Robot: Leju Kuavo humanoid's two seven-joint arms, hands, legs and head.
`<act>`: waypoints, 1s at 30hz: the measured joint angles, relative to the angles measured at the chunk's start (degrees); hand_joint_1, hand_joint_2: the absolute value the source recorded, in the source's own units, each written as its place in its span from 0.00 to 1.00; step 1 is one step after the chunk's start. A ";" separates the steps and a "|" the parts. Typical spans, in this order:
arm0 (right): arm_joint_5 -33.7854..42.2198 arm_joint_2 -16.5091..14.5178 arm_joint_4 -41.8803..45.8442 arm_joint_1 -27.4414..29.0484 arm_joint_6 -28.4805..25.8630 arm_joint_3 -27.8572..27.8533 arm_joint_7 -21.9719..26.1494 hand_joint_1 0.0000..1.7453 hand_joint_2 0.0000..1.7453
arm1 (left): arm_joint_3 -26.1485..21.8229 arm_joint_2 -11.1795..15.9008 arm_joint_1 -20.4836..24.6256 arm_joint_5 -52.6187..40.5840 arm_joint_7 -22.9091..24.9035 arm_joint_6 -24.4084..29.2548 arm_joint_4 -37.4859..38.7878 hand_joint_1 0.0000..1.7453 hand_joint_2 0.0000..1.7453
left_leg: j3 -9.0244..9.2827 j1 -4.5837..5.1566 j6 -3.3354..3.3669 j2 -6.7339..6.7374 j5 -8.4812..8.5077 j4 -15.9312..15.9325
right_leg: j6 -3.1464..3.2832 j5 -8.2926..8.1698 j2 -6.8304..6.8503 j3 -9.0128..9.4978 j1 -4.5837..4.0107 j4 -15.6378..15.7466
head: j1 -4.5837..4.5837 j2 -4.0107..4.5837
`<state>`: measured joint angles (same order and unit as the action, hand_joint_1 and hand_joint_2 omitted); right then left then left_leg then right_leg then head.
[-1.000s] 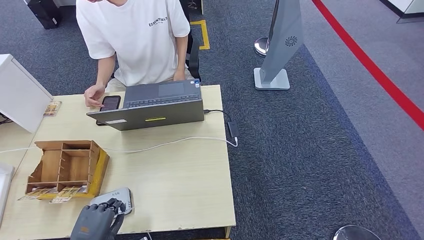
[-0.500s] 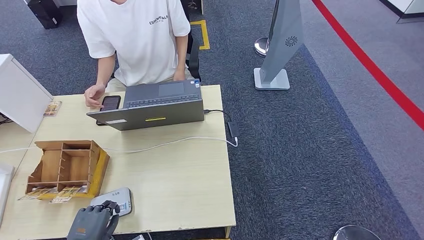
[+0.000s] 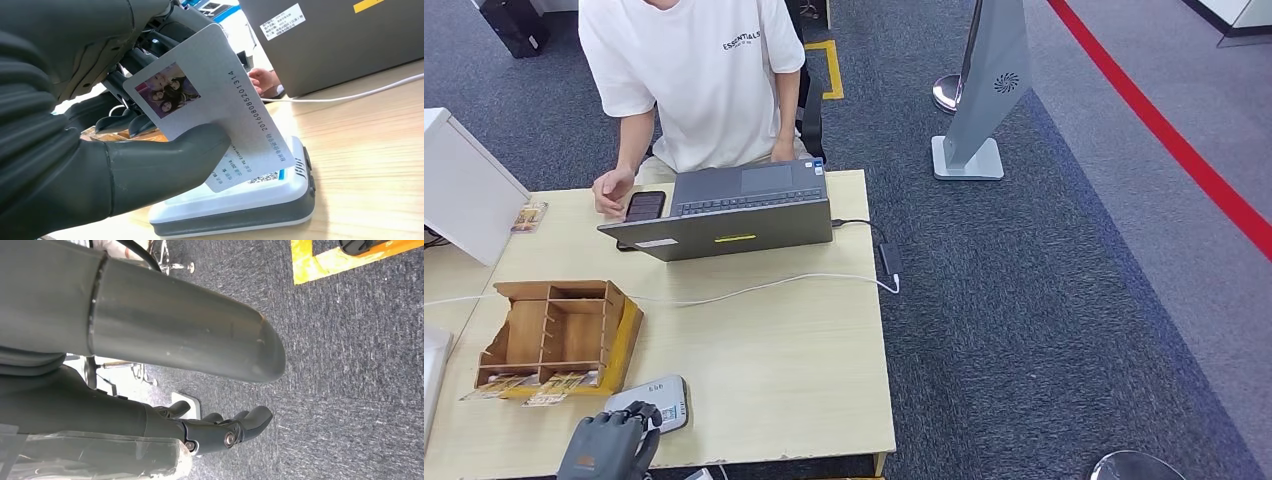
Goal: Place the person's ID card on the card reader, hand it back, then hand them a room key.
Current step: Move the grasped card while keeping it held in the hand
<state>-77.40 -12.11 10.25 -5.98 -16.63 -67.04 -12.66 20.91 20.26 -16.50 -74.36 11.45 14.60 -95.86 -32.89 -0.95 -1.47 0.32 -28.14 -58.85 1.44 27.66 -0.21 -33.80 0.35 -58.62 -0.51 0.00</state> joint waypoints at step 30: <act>-0.17 -0.15 0.00 0.00 -0.09 0.01 -0.72 0.00 0.00 | -9.43 -3.56 -1.36 -0.73 -4.01 7.51 0.36 1.00 1.00 | 0.03 0.00 0.00 -0.01 0.00 0.00 | 0.00 0.00 0.02 0.06 0.00 0.00 | -0.01 0.00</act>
<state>-77.57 -12.26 10.25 -5.98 -16.73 -67.02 -13.38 11.48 16.70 -17.86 -75.09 7.45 22.11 -95.50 -32.86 -0.95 -1.47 0.30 -28.14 -58.85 1.44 27.66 -0.19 -33.75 0.35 -58.62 -0.52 0.00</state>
